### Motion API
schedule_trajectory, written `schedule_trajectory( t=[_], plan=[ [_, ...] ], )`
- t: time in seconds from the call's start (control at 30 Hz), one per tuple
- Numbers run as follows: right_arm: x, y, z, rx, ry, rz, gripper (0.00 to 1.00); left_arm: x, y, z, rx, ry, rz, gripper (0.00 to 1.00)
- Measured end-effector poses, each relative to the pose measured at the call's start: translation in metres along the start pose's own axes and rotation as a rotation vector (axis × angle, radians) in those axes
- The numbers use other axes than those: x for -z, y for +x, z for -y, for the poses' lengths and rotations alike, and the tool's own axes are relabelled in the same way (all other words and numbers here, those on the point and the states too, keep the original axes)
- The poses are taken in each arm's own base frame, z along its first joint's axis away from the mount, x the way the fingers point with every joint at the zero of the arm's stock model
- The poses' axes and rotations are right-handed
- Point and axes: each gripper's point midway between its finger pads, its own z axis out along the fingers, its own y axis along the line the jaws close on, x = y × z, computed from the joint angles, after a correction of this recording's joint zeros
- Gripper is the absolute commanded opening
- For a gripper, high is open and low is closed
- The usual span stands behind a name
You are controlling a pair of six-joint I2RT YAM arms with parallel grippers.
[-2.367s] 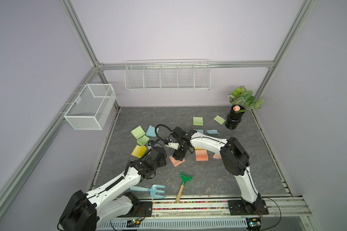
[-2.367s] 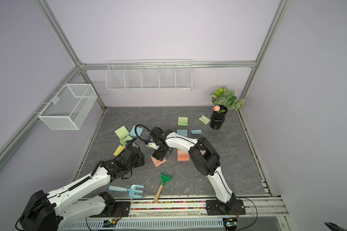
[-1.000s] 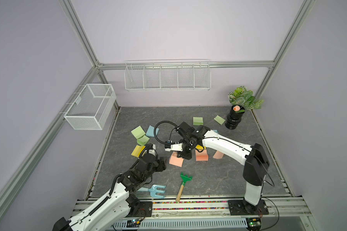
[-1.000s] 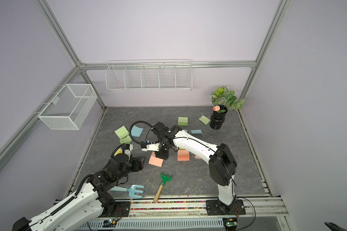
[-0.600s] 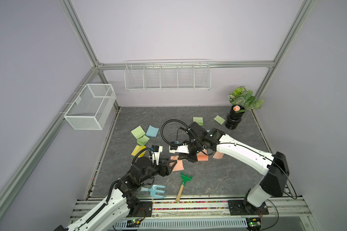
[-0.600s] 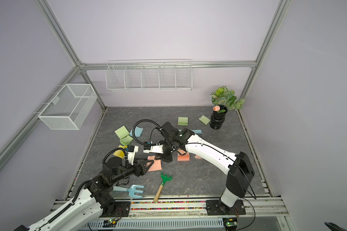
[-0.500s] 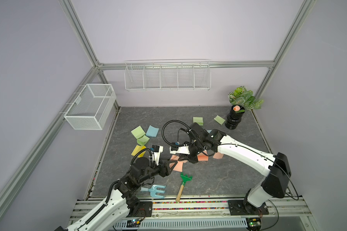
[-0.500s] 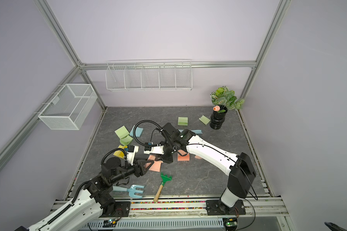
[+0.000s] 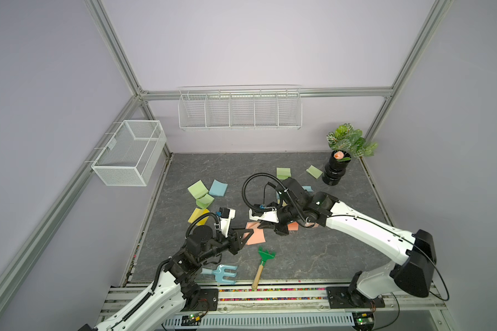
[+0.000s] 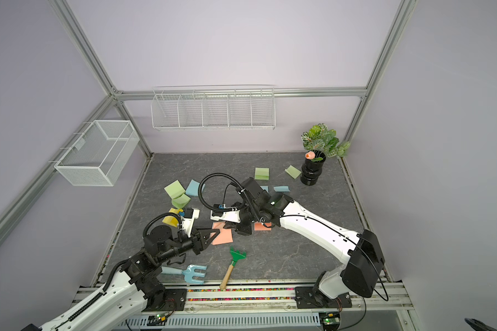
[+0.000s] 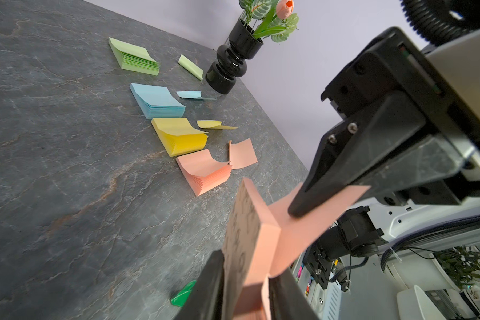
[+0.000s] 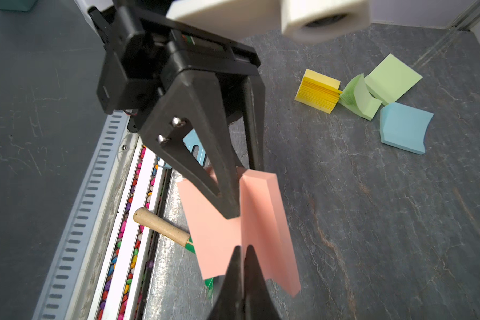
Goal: Tear off pages from different memo pads
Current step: Tear off the paper from the memo pad.
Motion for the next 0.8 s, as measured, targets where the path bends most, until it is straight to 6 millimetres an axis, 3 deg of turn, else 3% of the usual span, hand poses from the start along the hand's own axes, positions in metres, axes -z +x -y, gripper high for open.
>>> schedule_trajectory(
  t=[0.17,0.3,0.63,0.8],
  plan=[
    [0.003,0.0,0.001,0.015,0.025,0.017,0.06,0.0,0.0,0.001,-0.005,0.006,-0.001,0.07],
    [0.003,0.0,0.003,0.018,0.037,0.013,0.07,0.001,0.0,-0.004,-0.004,-0.02,0.003,0.01],
    [0.031,-0.007,0.015,0.03,0.197,0.037,0.06,0.005,-0.012,-0.021,0.002,-0.131,0.079,0.01],
    [0.054,-0.012,0.02,0.016,0.297,0.052,0.07,0.012,-0.006,-0.054,0.032,-0.305,0.084,0.01]
  ],
)
